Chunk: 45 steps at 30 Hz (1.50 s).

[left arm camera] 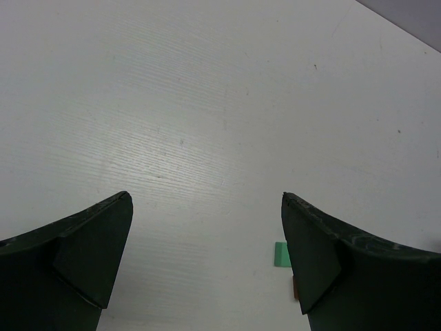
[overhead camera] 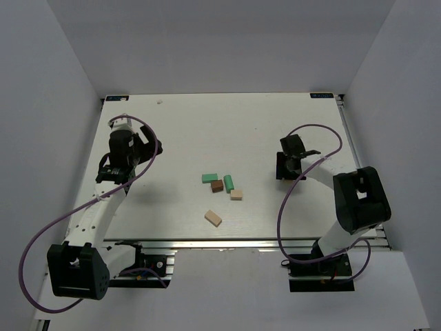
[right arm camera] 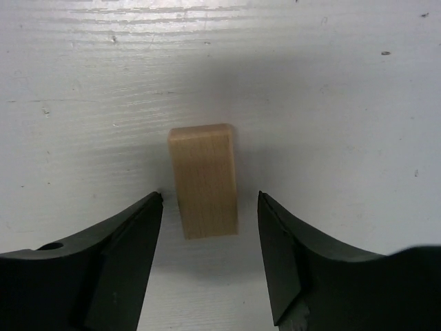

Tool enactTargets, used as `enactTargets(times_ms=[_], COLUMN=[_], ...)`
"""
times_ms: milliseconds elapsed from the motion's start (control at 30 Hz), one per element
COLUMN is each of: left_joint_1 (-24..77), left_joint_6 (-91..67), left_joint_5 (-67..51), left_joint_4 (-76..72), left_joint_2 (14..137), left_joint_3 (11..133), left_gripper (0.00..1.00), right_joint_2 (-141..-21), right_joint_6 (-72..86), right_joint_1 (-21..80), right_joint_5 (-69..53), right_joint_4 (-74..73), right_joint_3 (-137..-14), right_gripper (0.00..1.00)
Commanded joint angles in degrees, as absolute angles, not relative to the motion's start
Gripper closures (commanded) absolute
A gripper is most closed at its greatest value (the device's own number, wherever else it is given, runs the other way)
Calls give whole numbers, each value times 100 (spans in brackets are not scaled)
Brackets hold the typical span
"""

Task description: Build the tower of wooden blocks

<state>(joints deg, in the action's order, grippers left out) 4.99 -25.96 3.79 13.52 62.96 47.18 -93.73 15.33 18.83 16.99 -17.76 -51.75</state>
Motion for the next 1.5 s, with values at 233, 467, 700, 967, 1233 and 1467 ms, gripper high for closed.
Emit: enactTargets(times_ms=[233,467,700,967,1233,1467], left_joint_1=[492,492,483,483,492,483], left_joint_6=[-2566,-2575,-2575,-2593,-2593,-2593], left_joint_5=[343,386,334,431,474,527], left_joint_4=[1345,1371,1345,1345,1345,1371], left_joint_2=[6249,6249,6188,6205,6223,6223], left_joint_3=[4684,4676,4649,4632,4623,4632], left_gripper=[2,2,2,2,2,2], right_joint_2=[-7868,-7241,-8734,-10177,-10581,-10442], right_joint_6=[1153,405,413,527,835,1046], right_joint_1=[2012,4435,6204,6794,6820,6829], right_joint_5=[1223,211,694,764,932,1002], right_joint_4=[-2180,-1811,-1908,-1837,-1837,-1986], right_joint_3=[-5326,-5396,-6116,-6671,-6697,-6697], right_gripper=[11,11,11,11,33,91])
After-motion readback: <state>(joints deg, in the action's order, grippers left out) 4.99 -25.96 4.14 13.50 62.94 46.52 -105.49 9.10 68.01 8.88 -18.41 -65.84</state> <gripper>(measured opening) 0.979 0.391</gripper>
